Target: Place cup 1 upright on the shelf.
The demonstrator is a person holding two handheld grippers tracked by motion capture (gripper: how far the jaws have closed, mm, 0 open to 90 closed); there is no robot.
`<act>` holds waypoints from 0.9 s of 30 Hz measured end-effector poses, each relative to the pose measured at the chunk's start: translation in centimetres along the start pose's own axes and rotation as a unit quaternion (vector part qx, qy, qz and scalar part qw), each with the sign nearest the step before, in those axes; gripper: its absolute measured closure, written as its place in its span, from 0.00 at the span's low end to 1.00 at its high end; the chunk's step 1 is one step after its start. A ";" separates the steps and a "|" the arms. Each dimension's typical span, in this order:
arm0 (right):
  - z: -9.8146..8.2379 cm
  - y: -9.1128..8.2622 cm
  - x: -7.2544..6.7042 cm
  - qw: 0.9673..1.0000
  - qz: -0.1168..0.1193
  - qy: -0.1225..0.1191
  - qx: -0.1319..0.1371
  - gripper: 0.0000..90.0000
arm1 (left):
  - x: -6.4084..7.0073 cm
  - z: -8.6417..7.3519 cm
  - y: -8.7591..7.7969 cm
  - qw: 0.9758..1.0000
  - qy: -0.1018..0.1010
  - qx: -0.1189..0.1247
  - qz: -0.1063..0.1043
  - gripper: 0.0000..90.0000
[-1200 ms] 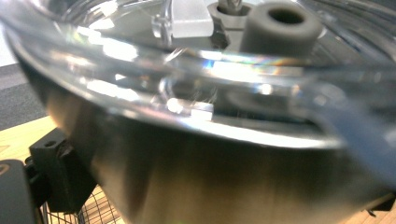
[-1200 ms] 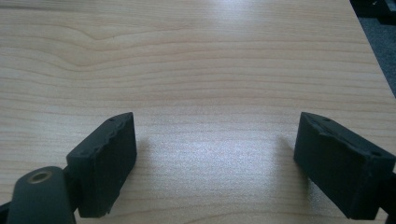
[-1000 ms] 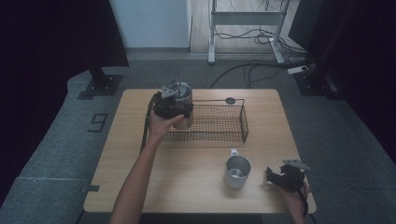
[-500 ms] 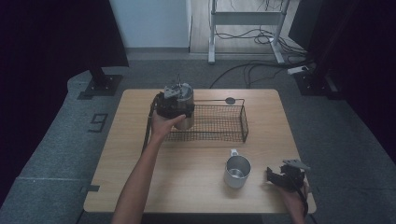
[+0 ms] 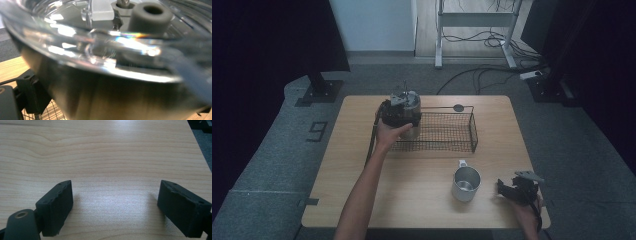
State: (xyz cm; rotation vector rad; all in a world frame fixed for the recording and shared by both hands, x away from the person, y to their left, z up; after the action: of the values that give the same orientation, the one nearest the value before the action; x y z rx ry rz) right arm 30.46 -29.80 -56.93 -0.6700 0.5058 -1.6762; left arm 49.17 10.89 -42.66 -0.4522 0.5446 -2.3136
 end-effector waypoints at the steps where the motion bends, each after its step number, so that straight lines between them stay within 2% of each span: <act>1: 0.0 0.0 0.0 1.000 0.000 0.000 0.000 0.14 | 0.0 -0.1 0.1 1.000 -0.001 -0.002 0.000 0.05; 17: 0.0 0.0 0.0 1.000 0.000 0.000 0.000 0.14 | -1.1 -1.7 1.5 1.000 -0.015 -0.020 0.006 0.05; 27: 0.0 0.0 0.0 1.000 0.000 0.000 0.000 0.14 | -1.0 -2.2 2.1 0.999 -0.016 -0.027 0.005 0.05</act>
State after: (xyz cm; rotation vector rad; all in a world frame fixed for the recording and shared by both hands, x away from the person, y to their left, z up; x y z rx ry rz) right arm 30.46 -29.80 -56.93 -0.6697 0.5060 -1.6762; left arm 50.02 10.74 -45.81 -0.5098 0.5938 -2.2821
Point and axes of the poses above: each handheld gripper's, and its own axes: y roughly forward along the jaws, z roughly out of its top, x roughly to its right, the point moved 2 cm from there along y, roughly forward along the jaws, and after that the axes turned 15 degrees about -z, right-handed, at the moved point
